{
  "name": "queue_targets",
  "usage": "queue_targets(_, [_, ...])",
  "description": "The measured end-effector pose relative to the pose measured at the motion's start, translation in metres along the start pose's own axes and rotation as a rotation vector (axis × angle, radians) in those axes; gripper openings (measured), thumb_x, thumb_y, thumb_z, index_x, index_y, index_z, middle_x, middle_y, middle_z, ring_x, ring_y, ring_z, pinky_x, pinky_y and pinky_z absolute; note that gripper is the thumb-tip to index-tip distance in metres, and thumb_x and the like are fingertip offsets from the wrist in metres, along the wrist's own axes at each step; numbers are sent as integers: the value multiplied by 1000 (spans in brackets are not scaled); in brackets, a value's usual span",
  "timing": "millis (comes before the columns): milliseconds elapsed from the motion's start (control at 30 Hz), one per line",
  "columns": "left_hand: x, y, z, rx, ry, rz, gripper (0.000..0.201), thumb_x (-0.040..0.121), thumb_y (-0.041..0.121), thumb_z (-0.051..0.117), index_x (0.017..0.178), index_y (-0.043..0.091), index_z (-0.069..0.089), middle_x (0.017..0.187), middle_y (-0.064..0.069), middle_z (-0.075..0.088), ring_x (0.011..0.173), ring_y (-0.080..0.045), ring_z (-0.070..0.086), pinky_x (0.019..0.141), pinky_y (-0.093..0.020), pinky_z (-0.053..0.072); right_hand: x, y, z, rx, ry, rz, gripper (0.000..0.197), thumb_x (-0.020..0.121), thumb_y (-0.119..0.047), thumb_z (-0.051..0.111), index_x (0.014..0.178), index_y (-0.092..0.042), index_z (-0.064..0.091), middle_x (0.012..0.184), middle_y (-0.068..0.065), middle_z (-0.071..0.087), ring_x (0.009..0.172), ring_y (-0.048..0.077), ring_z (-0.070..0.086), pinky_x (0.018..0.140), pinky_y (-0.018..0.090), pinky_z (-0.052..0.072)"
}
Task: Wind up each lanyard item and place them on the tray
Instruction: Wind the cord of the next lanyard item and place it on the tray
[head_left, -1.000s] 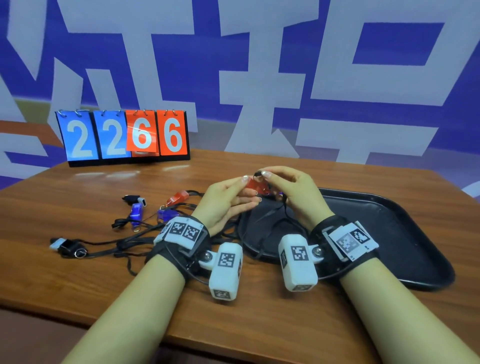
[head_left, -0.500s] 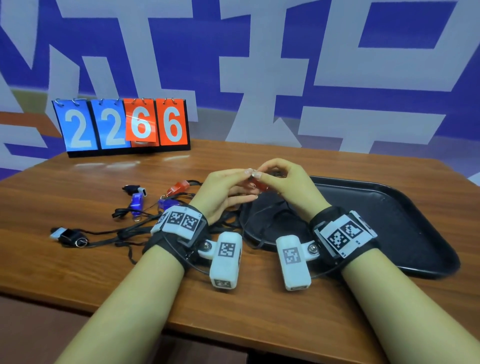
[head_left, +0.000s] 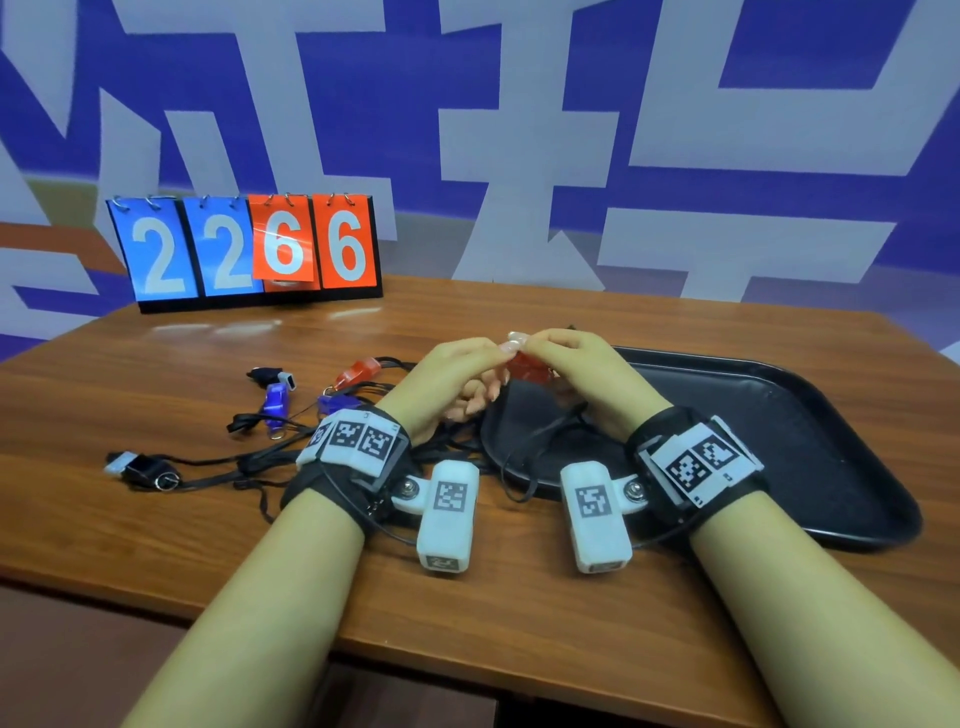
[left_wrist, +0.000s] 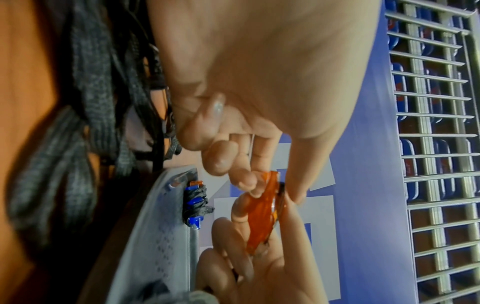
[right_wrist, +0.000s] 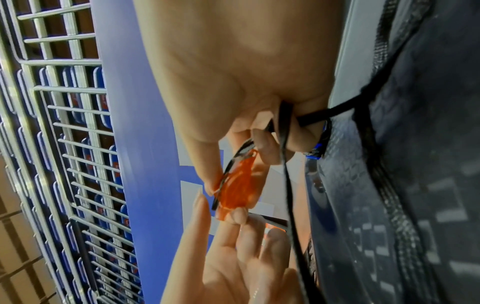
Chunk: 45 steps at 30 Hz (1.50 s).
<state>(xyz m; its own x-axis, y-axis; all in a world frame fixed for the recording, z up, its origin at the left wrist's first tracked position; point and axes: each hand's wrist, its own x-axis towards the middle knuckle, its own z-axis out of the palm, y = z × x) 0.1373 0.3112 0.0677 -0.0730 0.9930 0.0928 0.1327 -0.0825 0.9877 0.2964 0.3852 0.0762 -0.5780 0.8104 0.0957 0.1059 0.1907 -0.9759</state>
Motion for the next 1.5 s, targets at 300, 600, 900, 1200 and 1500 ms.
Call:
queue_targets(300, [-5,3,-9,9,-75,35,29,91,39,65,70,18,65,65,-6,54,49,-10,38,41,-20,16,-5,-3,-1,25,-91,-112,14,93,-24,63,88,-11,64,73,4,54,51,7,31,42,15,22])
queue_targets(600, [-5,0,-9,-223,-153,48,28,98,18,52,74,14,67,68,-4,56,52,-8,38,39,-15,20,2,-1,-2,217,-67,-56,28,97,-32,57,73,-19,62,60,-2,38,47,8,24,42,20,12])
queue_targets(900, [7,-7,-2,-604,7,33,22,92,24,56,87,4,64,70,-3,57,47,-4,37,40,-16,12,5,3,8,-139,51,-253,14,100,-17,54,96,-4,59,59,-7,52,52,10,38,47,17,29])
queue_targets(1200, [10,-13,-4,-235,148,77,25,102,31,50,84,15,58,67,4,54,44,-4,31,39,-16,14,2,0,5,-345,5,-232,17,96,-17,60,84,-7,67,64,-9,57,47,-6,48,53,5,35])
queue_targets(1500, [8,-11,-3,107,122,94,27,103,33,49,87,11,50,60,5,40,45,-7,26,41,-18,20,-4,-5,6,-309,-68,-236,34,97,-32,58,82,-4,70,53,-10,53,44,4,35,47,12,29])
